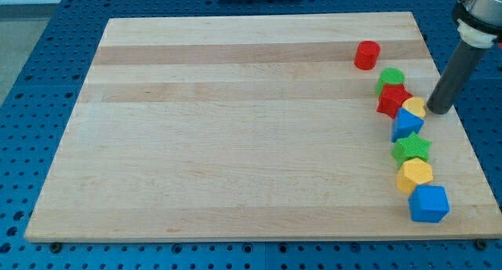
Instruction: Push the blue triangle towards left
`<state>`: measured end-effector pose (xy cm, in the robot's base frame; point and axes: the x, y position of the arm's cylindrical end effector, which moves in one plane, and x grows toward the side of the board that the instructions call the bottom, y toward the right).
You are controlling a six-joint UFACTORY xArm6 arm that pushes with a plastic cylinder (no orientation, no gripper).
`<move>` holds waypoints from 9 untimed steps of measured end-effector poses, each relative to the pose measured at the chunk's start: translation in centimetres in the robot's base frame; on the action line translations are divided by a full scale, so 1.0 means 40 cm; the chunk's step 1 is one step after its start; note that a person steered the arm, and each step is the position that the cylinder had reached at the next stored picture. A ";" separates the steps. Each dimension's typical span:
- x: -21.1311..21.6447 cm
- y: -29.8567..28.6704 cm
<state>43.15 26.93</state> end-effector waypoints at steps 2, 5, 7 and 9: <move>0.053 -0.007; 0.130 -0.267; 0.130 -0.355; 0.158 -0.144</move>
<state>49.45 21.16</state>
